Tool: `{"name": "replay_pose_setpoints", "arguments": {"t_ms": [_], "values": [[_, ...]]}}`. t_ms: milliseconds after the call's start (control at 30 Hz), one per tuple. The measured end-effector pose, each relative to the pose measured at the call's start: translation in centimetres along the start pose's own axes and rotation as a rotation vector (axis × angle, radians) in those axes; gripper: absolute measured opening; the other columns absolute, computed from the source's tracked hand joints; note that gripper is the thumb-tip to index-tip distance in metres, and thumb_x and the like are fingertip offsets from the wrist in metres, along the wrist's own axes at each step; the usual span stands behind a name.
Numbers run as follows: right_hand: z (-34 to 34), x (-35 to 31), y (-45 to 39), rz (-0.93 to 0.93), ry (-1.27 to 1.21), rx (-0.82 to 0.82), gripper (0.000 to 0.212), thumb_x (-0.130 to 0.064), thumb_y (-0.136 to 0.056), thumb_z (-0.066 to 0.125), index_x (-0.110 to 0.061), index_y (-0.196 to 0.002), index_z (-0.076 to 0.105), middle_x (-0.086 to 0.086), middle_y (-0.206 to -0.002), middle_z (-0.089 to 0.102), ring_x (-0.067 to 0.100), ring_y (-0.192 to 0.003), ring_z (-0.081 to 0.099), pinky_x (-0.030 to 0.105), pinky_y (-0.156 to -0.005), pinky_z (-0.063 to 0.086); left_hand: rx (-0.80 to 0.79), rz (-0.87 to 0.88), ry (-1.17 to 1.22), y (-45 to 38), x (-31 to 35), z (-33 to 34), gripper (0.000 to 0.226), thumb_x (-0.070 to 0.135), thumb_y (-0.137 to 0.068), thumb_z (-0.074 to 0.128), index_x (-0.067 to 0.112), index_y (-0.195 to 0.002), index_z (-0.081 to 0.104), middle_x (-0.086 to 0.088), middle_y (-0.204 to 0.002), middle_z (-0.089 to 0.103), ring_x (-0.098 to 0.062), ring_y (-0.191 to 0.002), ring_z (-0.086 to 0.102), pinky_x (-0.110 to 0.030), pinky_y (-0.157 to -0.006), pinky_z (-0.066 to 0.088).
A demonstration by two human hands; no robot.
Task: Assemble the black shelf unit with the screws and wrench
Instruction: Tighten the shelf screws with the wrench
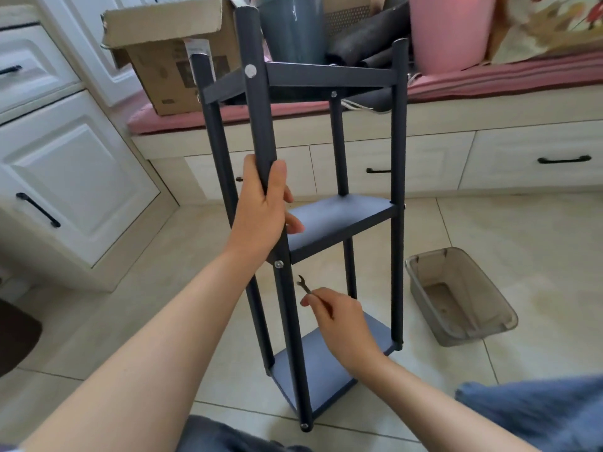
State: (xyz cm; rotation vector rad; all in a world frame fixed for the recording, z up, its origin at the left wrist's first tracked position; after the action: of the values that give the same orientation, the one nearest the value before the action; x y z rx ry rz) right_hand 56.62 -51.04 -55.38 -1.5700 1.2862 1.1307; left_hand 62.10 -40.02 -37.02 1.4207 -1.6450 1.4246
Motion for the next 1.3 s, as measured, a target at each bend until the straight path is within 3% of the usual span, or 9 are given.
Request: {"name": "replay_pose_setpoints", "arguments": {"t_ms": [233,433,633,867,1300], "values": [[-0.2,-1.3,-1.4,-0.030,-0.048,0.023,0.025,-0.014,-0.104,0.045,-0.018,-0.096,0.068,-0.017,-0.058,0.053,0.003,-0.055,0.044,0.016,-0.055,0.036,0.016,0.031,-0.026,-0.1,-0.3,-0.3,0.015,0.048,-0.105,0.036,0.036,-0.095,0.039,-0.006,-0.071,0.048,-0.024,-0.040,0.049,-0.030,-0.041,0.049],[1.0,-1.7,-1.1,-0.063,-0.098,0.032,0.027,-0.011,-0.105,0.040,-0.012,-0.111,0.066,-0.020,-0.066,0.048,-0.009,-0.061,0.049,0.010,-0.062,0.034,0.054,0.007,-0.048,-0.5,-1.3,-1.3,0.016,0.051,-0.104,0.035,0.040,-0.093,0.039,-0.001,-0.068,0.048,-0.021,-0.038,0.049,-0.032,-0.042,0.050],[1.6,-2.7,-1.1,-0.141,-0.084,0.036,0.026,-0.010,-0.104,0.043,-0.016,-0.099,0.067,-0.022,-0.064,0.054,0.001,-0.064,0.052,0.015,-0.062,0.037,0.070,0.011,-0.066,-0.3,-0.7,-1.5,0.015,0.045,-0.106,0.035,0.037,-0.094,0.038,-0.006,-0.074,0.050,-0.021,-0.037,0.049,-0.033,-0.040,0.050],[0.9,-2.7,-1.3,-0.169,-0.044,0.071,0.026,-0.008,-0.103,0.044,-0.011,-0.103,0.069,-0.023,-0.065,0.051,-0.004,-0.068,0.054,0.010,-0.065,0.039,0.074,0.008,-0.095,-0.3,-0.5,-1.3,0.012,0.043,-0.107,0.034,0.037,-0.097,0.037,-0.009,-0.078,0.051,-0.022,-0.038,0.050,-0.030,-0.040,0.047],[-0.6,-3.2,-1.9,-0.230,0.024,0.144,0.023,0.000,-0.097,0.048,-0.008,-0.089,0.068,-0.015,-0.055,0.043,0.011,-0.050,0.042,0.016,-0.050,0.028,0.079,-0.006,-0.095,-0.4,-0.9,-1.7,0.016,0.047,-0.106,0.036,0.037,-0.093,0.037,-0.006,-0.078,0.050,-0.021,-0.038,0.051,-0.033,-0.041,0.050]]}}
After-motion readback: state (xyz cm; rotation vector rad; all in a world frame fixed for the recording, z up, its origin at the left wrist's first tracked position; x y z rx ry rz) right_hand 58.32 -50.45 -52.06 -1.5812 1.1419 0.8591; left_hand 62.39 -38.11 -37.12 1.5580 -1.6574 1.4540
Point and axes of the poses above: each hand's wrist, its own y-axis away from the middle knuckle, its own z-axis out of the palm, x = y × z, the point moved 10 cm from there along -y, towards the middle knuckle
